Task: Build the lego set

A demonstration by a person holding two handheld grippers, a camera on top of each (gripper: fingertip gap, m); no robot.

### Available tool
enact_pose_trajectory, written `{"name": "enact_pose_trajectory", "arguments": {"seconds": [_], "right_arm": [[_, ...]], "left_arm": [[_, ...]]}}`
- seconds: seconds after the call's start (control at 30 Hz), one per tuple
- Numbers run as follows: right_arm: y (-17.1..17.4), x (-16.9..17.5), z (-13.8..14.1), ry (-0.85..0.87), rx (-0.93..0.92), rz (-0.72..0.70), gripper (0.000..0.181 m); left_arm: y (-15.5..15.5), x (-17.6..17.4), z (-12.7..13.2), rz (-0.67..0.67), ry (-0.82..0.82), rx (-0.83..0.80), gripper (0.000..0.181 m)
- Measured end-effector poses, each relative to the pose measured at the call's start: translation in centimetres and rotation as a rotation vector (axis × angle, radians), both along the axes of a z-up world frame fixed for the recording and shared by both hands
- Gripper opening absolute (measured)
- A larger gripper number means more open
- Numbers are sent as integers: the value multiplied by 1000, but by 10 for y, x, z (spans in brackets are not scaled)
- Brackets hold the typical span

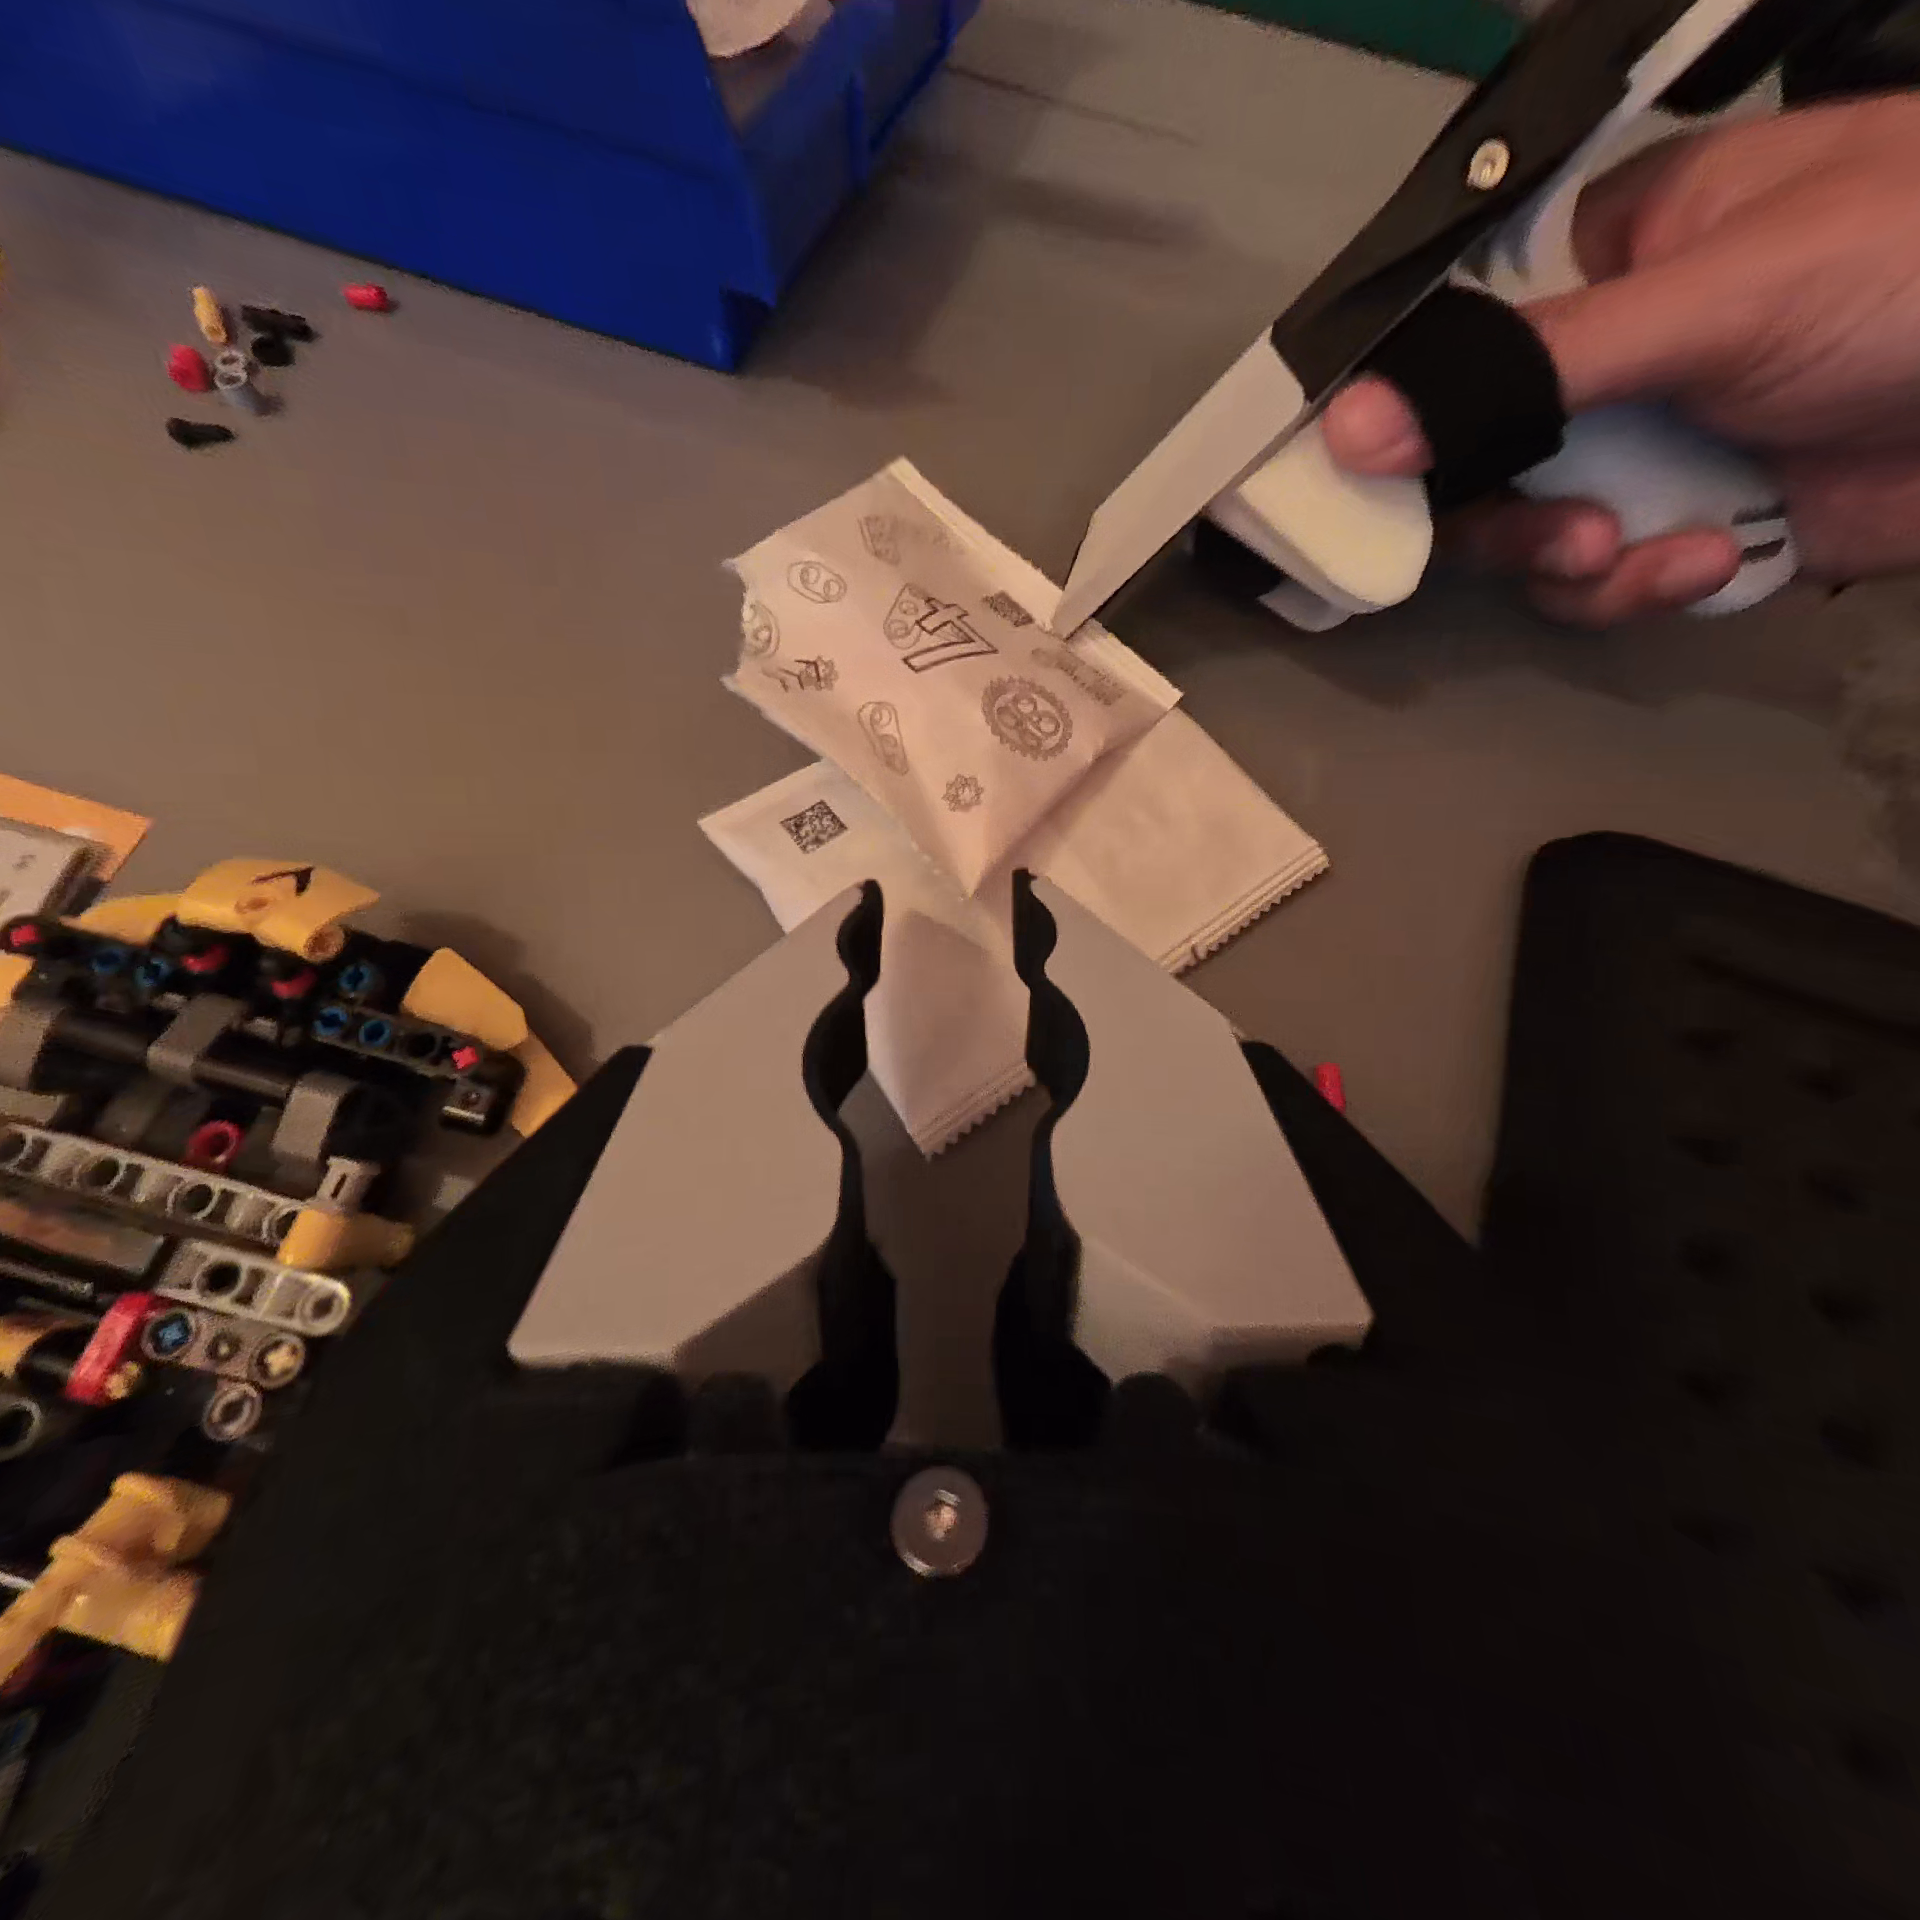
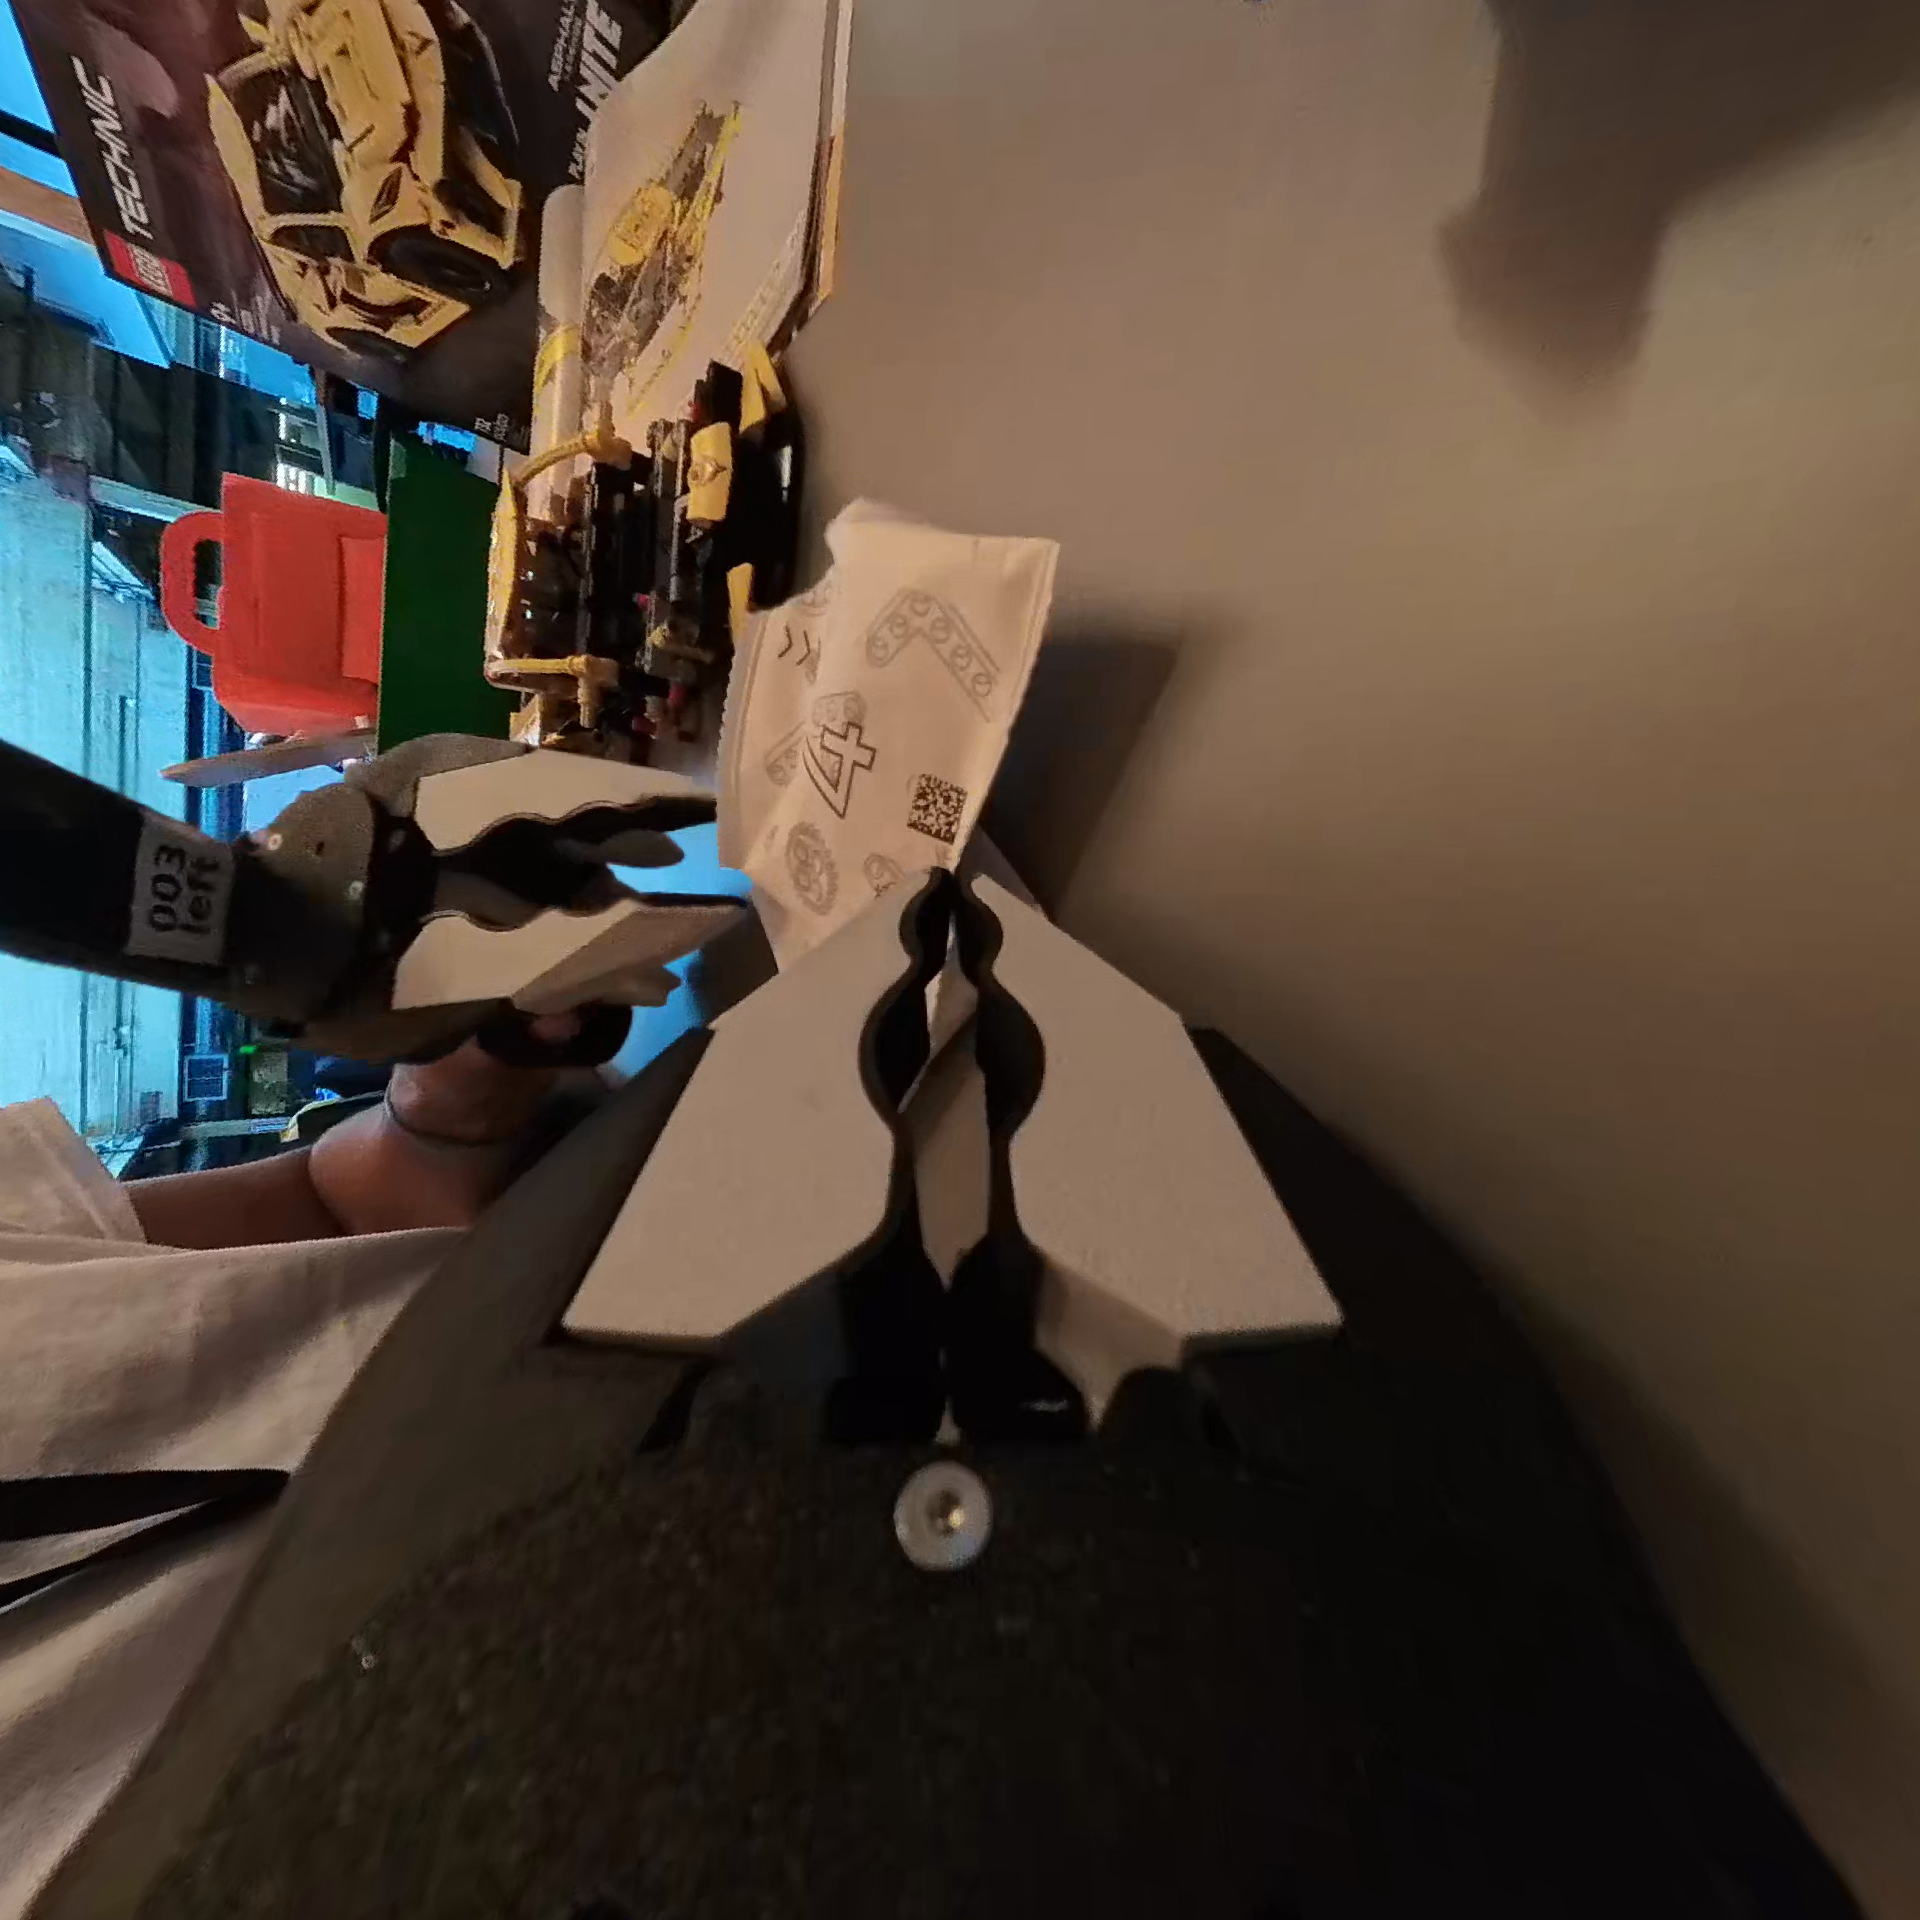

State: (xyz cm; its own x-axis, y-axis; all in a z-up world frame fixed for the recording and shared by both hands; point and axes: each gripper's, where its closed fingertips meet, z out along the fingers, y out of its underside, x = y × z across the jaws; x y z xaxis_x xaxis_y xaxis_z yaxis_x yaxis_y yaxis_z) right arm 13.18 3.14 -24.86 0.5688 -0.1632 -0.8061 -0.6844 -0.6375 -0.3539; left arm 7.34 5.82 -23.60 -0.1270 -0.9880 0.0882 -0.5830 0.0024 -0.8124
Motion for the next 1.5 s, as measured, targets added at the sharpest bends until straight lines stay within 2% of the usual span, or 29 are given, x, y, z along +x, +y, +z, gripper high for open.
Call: {"name": "enact_pose_trajectory", "arguments": {"seconds": [0.07,0.1,0.17,0.23,0.3,0.33,0.43,0.53,0.6,0.7,0.77,0.93,1.07,1.3,1.5], "right_arm": [[1,-4,2,9,9,11,0],[1,-4,3,2,10,12,0],[2,-4,6,-53,51,32,0],[0,-6,10,-120,109,85,11],[-8,1,9,-330,171,154,18],[-12,2,12,-447,219,196,27],[-23,-9,22,-746,355,331,41],[-21,-7,19,-1079,350,387,40],[-18,-6,17,-1202,315,412,35],[-11,-5,15,-1287,303,454,33],[-7,-3,6,-1356,268,512,33],[1,2,7,-1492,282,552,21],[3,0,6,-1532,286,585,19],[6,-2,7,-1555,310,559,18],[11,-3,4,-1568,326,524,13]], "left_arm": [[-2,3,-1,-13,5,3,18],[-3,4,0,-14,2,-22,3],[1,6,1,11,12,-77,0],[7,8,1,46,36,-168,0],[14,11,4,92,46,-278,0],[17,12,5,109,52,-317,0],[19,13,5,144,66,-430,0],[13,14,5,165,90,-603,0],[11,16,10,189,87,-752,0],[12,21,16,225,72,-916,0],[13,23,18,245,64,-985,0],[13,24,25,268,52,-1111,0],[14,24,36,284,27,-1266,0],[24,28,44,339,-26,-1348,0],[18,30,51,331,-36,-1425,0]]}}
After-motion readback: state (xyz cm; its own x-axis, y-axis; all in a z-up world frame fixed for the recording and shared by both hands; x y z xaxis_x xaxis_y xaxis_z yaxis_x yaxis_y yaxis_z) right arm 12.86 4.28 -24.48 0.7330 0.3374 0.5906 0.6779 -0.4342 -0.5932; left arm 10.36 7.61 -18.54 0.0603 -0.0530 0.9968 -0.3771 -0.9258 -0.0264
